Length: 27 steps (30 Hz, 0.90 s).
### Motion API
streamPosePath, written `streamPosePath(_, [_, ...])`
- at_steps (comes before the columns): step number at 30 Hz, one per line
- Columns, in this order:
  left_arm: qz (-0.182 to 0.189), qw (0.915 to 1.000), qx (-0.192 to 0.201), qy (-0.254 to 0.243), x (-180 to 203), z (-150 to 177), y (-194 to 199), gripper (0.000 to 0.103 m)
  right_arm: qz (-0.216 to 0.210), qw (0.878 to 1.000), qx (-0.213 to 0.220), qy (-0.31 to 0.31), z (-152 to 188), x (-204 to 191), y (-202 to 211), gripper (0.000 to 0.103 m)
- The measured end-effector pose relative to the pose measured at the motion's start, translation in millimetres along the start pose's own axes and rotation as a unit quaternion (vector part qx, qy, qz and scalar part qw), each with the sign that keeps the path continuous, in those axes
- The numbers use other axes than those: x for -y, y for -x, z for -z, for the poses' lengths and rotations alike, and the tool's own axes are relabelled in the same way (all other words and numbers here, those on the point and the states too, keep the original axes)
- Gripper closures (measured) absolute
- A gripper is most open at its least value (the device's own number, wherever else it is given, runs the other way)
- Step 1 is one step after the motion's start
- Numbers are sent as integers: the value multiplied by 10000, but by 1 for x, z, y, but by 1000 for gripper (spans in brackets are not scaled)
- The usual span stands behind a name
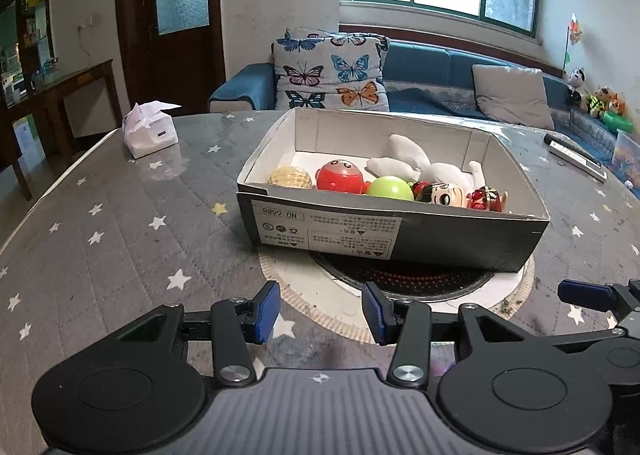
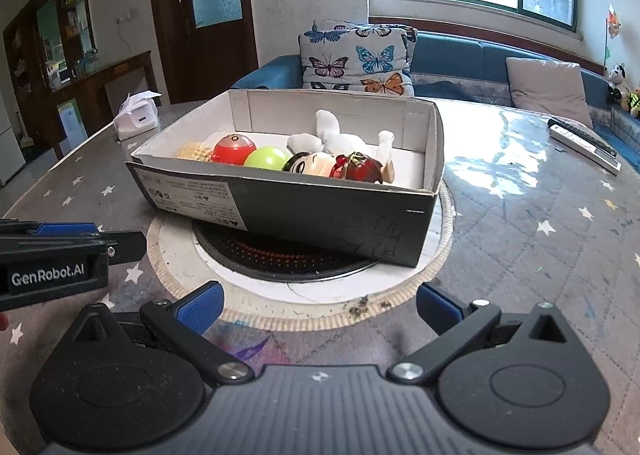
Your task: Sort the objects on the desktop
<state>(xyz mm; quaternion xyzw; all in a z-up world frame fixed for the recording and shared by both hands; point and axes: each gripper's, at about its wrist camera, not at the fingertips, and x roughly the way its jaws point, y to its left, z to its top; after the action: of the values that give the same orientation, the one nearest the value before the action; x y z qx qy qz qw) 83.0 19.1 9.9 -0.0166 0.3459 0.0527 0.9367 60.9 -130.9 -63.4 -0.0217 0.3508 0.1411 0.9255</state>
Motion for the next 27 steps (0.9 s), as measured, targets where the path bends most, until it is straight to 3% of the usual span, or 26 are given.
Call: streamPosePath(27, [153,9988,-421,-222,-5,-19,-52,56,249,9983,-363,-381,-12,0,-42,0])
